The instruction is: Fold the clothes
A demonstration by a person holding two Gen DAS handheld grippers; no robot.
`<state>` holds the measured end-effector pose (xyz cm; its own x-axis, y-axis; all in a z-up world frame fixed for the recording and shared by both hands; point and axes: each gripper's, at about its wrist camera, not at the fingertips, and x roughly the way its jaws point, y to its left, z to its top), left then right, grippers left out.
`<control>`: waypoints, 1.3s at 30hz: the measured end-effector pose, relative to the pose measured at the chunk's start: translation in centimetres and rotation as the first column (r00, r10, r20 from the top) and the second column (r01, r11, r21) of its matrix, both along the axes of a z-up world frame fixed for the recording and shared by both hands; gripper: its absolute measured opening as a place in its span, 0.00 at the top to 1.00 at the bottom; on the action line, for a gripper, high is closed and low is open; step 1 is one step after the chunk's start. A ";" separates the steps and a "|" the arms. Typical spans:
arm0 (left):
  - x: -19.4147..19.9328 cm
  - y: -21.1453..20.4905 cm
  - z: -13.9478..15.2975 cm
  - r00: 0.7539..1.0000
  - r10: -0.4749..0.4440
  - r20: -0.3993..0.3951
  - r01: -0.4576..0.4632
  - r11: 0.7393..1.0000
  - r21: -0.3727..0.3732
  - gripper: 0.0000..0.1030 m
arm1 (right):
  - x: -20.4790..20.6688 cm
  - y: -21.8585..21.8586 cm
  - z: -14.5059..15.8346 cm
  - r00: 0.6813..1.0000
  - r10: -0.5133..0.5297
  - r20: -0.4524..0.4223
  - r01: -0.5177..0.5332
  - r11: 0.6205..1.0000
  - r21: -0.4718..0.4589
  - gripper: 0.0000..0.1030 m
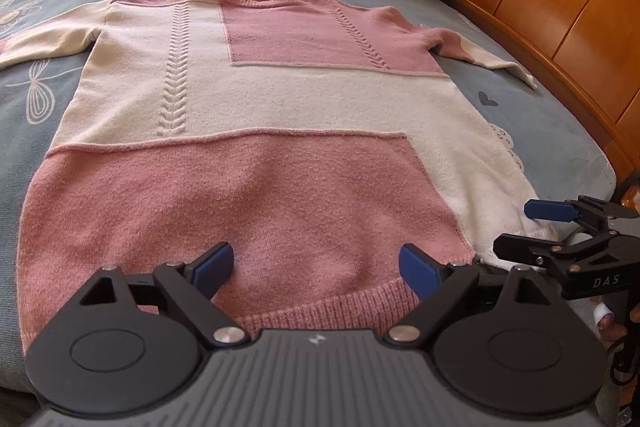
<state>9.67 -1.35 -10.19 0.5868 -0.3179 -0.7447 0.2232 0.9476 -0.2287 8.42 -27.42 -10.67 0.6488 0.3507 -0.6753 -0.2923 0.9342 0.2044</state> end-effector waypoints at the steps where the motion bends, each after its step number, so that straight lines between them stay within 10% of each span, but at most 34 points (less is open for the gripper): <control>1: 0.0 0.1 0.1 1.000 0.004 0.003 -0.004 1.000 -0.005 0.13 | -0.3 -0.6 0.8 1.000 -0.020 0.016 0.020 0.999 0.031 0.00; 6: -0.5 -0.1 -0.1 1.000 0.002 0.002 -0.002 1.000 -0.027 0.13 | -2.2 0.1 2.9 0.992 0.101 0.069 -0.088 0.980 -0.179 0.00; 13: -1.3 -0.5 -0.1 1.000 -0.018 0.018 0.019 0.998 -0.055 0.13 | -3.5 5.4 -1.1 0.971 0.232 0.051 -0.153 0.775 -0.613 0.00; 18: -1.6 0.1 0.0 1.000 -0.014 0.027 0.016 0.996 -0.086 0.13 | -3.4 5.2 1.3 0.965 0.196 0.174 -0.039 0.765 -0.643 0.00; 22: -1.5 0.3 0.3 0.999 -0.013 0.041 0.017 0.995 -0.099 0.13 | -3.8 3.3 5.3 0.940 0.106 0.324 0.049 0.900 -0.434 0.00; 25: -1.3 0.2 0.8 0.998 -0.025 0.064 0.031 0.995 -0.092 0.13 | -3.3 2.8 6.5 0.952 0.088 0.294 0.027 0.930 -0.367 0.00; 32: -0.4 -0.1 2.0 0.994 -0.019 0.107 0.025 0.998 -0.054 0.13 | -2.0 7.3 2.5 0.964 0.195 0.179 -0.076 0.853 -0.516 0.00; 37: -1.1 0.6 1.8 0.995 -0.011 0.099 0.016 0.998 -0.057 0.13 | -3.6 10.2 -0.4 0.936 0.324 0.140 -0.153 0.730 -0.666 0.00; 39: -1.1 0.8 1.3 0.997 -0.006 0.077 0.011 0.998 -0.058 0.13 | -3.4 10.4 -0.4 0.933 0.323 0.157 -0.151 0.750 -0.644 0.00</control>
